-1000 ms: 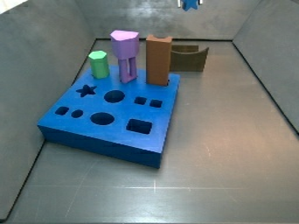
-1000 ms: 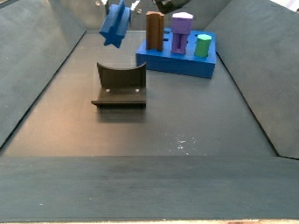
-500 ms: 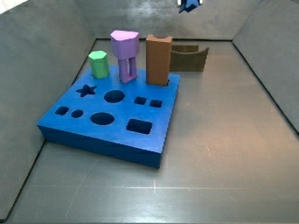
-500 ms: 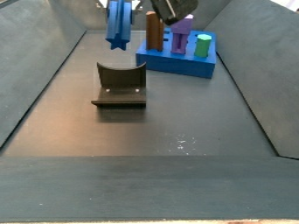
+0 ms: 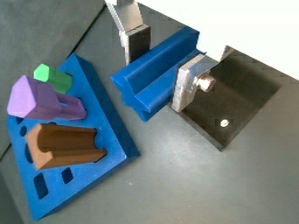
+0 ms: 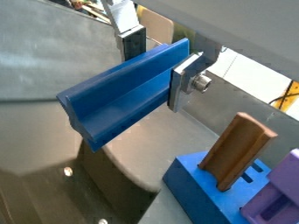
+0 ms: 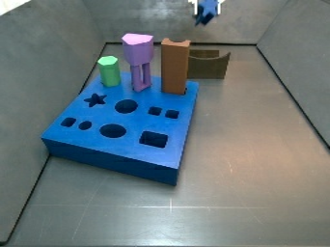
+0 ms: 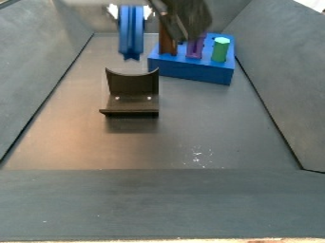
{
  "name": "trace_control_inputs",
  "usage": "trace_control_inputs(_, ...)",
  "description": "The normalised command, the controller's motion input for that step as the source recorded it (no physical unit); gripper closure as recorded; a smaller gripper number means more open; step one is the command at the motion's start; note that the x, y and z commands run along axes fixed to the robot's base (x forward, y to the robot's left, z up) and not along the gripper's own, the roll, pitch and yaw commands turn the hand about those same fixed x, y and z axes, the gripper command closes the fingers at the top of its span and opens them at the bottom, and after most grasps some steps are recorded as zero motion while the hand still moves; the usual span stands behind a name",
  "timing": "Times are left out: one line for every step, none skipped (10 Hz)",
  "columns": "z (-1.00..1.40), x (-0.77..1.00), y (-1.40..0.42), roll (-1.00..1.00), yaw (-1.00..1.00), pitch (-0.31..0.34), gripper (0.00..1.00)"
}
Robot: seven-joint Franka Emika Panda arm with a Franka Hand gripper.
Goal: Pick up the star object. Move up. Place the star object on the fixture. Regrasp the star object. Move to above the board. Insert the star object.
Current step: Place the star object on the fixture.
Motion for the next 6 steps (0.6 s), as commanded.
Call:
trace_control_inputs(-1.00, 0.17, 0.14, -0.90, -0.17, 0.218, 1.00)
trace_control_inputs(-1.00, 0.18, 0.14, -0.75, -0.20, 0.181, 1.00)
trace_control_inputs(-1.00, 0.19, 0.14, -0.54, -0.22, 0.125, 1.00)
trace_control_inputs(-1.00, 0.19, 0.14, -0.38, -0.22, 0.089, 1.00)
trace_control_inputs(-1.00, 0.20, 0.13, -0.25, -0.21, 0.052, 1.00)
trace_control_inputs(-0.89, 0.18, 0.12, -0.18, -0.19, 0.001, 1.00)
